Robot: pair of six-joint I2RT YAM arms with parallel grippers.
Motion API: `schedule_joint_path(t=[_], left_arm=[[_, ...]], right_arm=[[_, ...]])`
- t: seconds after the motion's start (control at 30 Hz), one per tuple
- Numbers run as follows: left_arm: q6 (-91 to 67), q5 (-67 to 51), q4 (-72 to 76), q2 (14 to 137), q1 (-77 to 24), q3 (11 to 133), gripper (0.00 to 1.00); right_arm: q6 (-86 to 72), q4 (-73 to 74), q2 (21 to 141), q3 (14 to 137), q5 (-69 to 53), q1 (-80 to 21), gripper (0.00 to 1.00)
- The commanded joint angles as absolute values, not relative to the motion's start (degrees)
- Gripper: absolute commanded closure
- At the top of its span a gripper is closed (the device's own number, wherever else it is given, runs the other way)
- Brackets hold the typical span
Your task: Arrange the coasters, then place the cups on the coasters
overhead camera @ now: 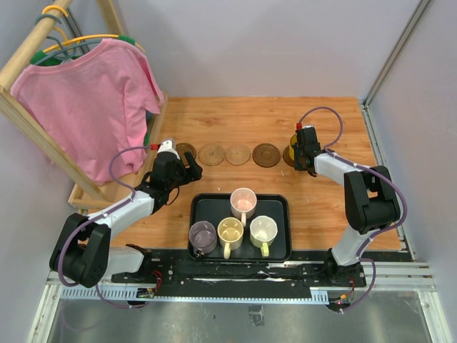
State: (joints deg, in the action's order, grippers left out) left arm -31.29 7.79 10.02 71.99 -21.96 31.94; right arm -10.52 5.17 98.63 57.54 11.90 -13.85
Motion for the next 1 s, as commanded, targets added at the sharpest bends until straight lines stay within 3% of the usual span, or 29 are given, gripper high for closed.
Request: schedule_joint_path(t=[0.0,0.7,0.87,0.97], left_arm=[[-30.6,8.1,11.2,71.9,-22.3,33.3,0.15],[-31.1,7.8,11.2,71.8,-22.3,33.0,0.15],[-31.2,7.7,11.2,71.8,-22.3,33.0,0.15],[-31.3,7.7,11.1,71.7,-22.3,32.9,0.15]], right_arm=[[-11.6,2.9,97.7,58.6,12.3,-13.0,0.99],[-13.9,5.8,96.3,56.8,10.5,-13.0,0.94],[-14.1,6.0,96.2,56.7,11.0,-12.9,0.81],[-14.3,6.0,96.3,56.6,11.5,-13.0,0.66]])
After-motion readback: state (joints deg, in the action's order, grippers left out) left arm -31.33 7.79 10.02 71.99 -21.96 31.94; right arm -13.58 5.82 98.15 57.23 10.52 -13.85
